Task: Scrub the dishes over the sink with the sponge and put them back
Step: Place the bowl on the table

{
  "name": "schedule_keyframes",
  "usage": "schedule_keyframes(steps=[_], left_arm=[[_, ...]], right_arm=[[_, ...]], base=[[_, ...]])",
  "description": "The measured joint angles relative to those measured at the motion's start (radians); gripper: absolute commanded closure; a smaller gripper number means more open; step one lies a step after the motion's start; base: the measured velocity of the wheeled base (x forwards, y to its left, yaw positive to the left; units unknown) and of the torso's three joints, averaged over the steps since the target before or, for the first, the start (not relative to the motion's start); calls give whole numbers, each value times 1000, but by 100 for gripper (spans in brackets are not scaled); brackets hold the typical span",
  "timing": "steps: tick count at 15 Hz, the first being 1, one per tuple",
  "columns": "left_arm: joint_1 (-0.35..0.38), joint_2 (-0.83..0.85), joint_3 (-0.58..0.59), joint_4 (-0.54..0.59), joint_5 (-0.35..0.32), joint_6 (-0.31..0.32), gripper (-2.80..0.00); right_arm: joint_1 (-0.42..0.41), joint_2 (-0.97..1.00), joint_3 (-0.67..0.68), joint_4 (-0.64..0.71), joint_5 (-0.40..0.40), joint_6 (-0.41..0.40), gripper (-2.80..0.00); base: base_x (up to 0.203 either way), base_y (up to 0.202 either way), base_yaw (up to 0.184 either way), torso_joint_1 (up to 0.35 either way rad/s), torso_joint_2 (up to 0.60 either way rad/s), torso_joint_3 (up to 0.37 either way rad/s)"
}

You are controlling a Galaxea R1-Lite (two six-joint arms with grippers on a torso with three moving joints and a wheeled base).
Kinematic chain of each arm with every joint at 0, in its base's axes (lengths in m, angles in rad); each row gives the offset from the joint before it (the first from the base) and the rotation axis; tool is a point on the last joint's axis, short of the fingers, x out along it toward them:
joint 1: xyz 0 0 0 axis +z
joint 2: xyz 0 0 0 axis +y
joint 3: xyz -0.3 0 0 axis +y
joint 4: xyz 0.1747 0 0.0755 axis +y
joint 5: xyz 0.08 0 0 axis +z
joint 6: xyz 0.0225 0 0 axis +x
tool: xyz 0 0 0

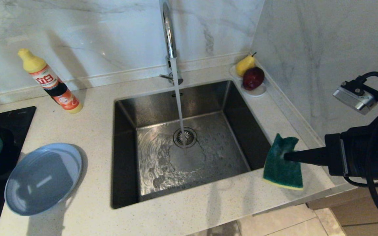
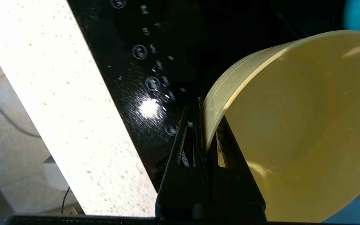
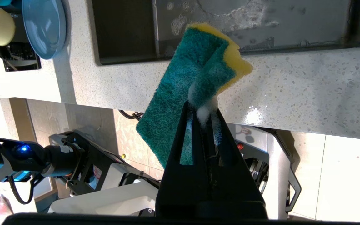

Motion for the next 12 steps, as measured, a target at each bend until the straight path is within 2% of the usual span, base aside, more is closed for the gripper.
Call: schedule_keyframes(steps=[2, 5, 7, 10, 12], left_arm=[[23, 36, -4, -2, -7, 5, 0], [63, 85, -13, -30, -79, 19, 0], [73, 109, -15, -64, -93, 22, 0], [80, 131, -16, -112, -151, 43, 0], [88, 145, -24, -115, -159, 50, 0]], right_arm=[[0, 0, 0, 0, -1, 1, 0], [-1, -3, 0, 0, -1, 1, 0], [1, -2, 0, 0, 0, 0, 0], [1, 0, 0, 0, 0, 0, 0], [1, 0, 0, 1, -1, 0, 0]], base=[[0, 0, 0, 13, 2, 1], [0, 0, 0, 0, 0, 0], [0, 0, 0, 0, 0, 0], [0, 0, 0, 0, 0, 0], [0, 0, 0, 0, 0, 0]])
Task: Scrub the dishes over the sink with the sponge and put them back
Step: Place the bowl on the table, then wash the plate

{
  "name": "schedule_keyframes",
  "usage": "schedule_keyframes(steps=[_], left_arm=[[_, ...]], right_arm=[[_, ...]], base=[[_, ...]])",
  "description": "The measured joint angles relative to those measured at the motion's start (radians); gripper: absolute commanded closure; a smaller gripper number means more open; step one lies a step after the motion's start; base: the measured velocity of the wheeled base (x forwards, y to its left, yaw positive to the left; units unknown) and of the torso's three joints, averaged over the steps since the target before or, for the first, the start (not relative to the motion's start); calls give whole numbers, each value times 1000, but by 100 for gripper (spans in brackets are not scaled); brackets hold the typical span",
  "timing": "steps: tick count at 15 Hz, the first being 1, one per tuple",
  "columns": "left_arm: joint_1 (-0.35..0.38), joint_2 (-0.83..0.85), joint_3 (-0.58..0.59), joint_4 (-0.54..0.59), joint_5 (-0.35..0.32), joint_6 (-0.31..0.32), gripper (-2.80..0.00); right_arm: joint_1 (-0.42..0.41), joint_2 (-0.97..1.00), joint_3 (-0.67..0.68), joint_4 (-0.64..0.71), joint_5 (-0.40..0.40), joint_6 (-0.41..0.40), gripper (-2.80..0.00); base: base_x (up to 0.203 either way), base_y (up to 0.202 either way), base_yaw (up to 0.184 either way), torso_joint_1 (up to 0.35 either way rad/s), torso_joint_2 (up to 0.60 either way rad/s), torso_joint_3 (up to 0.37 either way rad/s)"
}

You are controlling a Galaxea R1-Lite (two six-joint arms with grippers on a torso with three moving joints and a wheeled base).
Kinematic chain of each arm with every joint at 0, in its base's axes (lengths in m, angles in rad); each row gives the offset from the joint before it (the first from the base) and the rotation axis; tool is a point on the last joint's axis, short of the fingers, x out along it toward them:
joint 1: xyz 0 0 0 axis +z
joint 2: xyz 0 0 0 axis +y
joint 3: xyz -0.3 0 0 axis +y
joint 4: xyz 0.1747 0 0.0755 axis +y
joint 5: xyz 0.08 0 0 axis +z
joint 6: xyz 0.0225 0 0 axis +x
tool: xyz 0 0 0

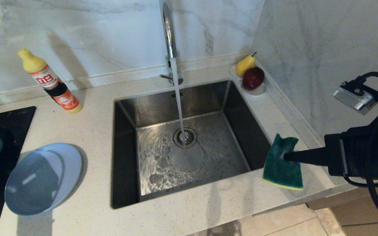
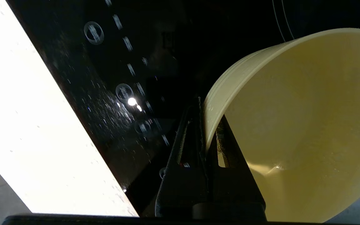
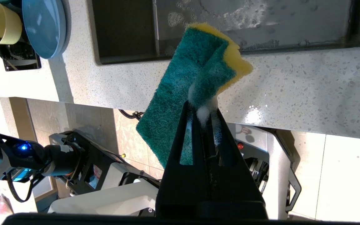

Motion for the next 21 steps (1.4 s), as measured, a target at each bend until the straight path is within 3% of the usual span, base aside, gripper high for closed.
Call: schedule_keyframes(steps=[1, 10, 12, 13, 16, 18, 21], left_arm=[[8, 8, -11, 1, -2, 7, -280], [56, 2, -92, 48, -98, 11, -280], [57, -46, -120, 90, -150, 10, -280], [57, -71, -136, 103, -162, 11, 0], [58, -149, -197, 191, -188, 20, 0], [57, -220, -223, 265, -255, 39, 0], [13, -343, -234, 421, -353, 144, 0]], right_arm=[[0, 0, 0, 0, 0, 0, 0], [2, -8, 9, 8, 2, 0, 0], [4, -9, 15, 7, 1, 1, 0], [4, -10, 16, 8, 0, 0, 0], [5, -13, 17, 7, 0, -1, 0], [7, -13, 18, 7, 1, -2, 0], [10, -13, 27, 0, 1, -2, 0]], base=[[0, 0, 0, 0, 0, 0], [0, 0, 0, 0, 0, 0], [0, 0, 0, 0, 0, 0], [0, 0, 0, 0, 0, 0], [0, 0, 0, 0, 0, 0], [0, 0, 0, 0, 0, 0], [0, 0, 0, 0, 0, 0]])
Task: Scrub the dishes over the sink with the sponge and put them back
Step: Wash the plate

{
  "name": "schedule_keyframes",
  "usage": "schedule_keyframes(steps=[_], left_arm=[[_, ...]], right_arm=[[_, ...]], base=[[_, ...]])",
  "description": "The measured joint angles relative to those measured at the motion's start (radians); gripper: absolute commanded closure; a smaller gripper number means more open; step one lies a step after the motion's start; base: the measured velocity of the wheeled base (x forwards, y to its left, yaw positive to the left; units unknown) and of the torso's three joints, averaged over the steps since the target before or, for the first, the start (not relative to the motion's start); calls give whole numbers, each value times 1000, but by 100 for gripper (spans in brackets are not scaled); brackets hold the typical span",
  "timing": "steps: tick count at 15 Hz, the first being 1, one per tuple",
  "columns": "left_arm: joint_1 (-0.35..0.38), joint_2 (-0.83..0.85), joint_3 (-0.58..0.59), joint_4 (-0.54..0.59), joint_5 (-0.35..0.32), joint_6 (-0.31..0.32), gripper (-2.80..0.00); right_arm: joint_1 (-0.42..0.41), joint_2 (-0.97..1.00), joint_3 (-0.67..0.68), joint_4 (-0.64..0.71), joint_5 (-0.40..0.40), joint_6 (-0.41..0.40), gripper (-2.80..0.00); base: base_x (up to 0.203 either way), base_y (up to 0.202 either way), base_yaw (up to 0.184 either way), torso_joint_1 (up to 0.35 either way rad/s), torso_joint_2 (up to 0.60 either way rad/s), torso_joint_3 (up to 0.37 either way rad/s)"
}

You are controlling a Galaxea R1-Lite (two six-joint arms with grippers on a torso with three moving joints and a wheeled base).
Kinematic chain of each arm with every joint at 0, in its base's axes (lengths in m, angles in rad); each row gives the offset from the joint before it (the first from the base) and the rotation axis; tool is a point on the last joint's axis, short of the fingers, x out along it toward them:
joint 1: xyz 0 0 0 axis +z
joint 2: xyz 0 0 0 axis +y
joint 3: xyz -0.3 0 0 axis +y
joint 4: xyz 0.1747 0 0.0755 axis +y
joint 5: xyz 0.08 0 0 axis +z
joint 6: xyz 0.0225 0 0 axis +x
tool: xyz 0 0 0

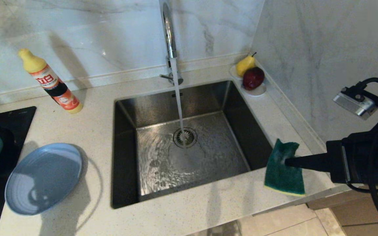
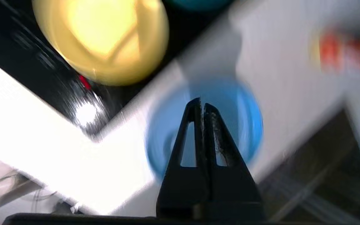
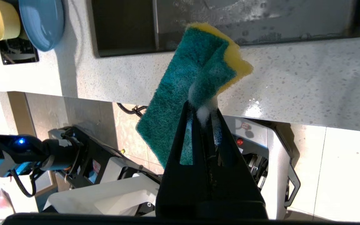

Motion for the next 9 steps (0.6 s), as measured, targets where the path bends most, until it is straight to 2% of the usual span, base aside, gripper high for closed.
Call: schedule_keyframes(steps=[3, 6, 7, 9], left_arm=[[-94, -72, 25, 132, -10, 119, 0], [-156, -86, 146, 151, 1, 248, 0], [-171, -75, 180, 139, 11, 289, -280], [-188, -39, 240, 81, 21, 318, -280]], right_arm=[[1, -3, 4, 1, 0, 1, 0], [1, -5, 20, -2, 0, 1, 0], [1, -6, 26, -3, 0, 1, 0], [0, -5, 35, -4, 0, 0, 0]], base=[[0, 0, 0, 0, 0, 0], [0, 0, 0, 0, 0, 0], [0, 0, 0, 0, 0, 0], [0, 0, 0, 0, 0, 0]])
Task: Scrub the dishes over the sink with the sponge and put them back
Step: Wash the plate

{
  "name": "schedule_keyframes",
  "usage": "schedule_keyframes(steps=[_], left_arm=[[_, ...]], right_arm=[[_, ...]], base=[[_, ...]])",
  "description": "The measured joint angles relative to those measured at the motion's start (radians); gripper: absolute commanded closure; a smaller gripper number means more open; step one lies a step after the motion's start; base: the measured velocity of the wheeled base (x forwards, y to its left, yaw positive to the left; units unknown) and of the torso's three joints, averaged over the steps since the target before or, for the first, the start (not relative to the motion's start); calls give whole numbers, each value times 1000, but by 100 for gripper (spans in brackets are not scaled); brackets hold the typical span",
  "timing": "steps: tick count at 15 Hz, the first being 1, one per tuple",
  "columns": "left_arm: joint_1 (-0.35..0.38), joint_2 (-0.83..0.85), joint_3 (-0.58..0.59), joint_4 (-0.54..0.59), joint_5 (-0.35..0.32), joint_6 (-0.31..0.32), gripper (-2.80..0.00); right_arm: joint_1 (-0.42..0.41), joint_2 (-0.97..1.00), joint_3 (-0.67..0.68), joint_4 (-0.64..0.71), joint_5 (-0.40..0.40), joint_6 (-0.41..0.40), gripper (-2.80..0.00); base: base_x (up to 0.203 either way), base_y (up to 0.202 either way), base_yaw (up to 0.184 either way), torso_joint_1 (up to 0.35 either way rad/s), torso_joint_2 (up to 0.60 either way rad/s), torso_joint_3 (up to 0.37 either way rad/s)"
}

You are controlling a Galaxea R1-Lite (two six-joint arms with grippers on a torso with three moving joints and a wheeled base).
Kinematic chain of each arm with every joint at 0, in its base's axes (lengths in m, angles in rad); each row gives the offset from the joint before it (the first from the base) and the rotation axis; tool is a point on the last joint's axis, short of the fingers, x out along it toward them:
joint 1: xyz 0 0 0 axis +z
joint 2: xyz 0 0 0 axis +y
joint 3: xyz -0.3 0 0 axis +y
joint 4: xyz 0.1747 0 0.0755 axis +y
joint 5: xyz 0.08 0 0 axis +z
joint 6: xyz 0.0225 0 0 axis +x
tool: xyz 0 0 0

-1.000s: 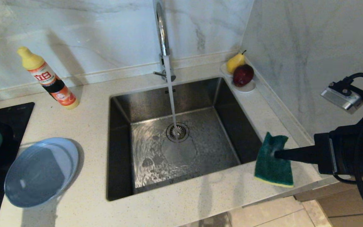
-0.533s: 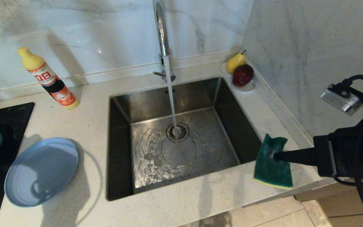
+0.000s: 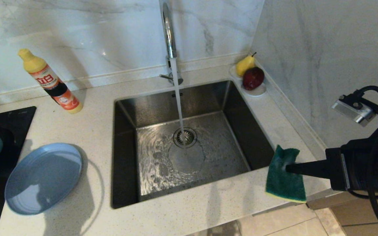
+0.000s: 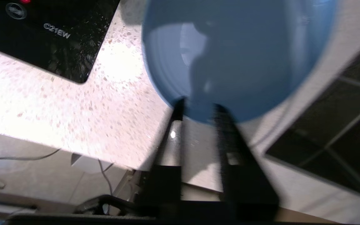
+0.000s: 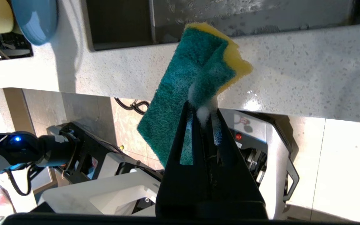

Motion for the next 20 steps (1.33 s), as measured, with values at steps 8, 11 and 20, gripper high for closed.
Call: schedule_keyframes(steps=[8, 11, 20], left_arm=[[-32, 130, 109, -122, 21, 119, -280], [-40, 143, 101, -122, 44, 122, -280], [-41, 195, 130, -136, 86, 148, -280]], right_arm=[[-1, 19, 32, -1, 2, 3, 0], [-2, 23, 33, -2, 2, 3, 0], [0, 34, 27, -2, 2, 3, 0]], base=[[0, 0, 0, 0, 0, 0], [0, 0, 0, 0, 0, 0], [0, 0, 0, 0, 0, 0]])
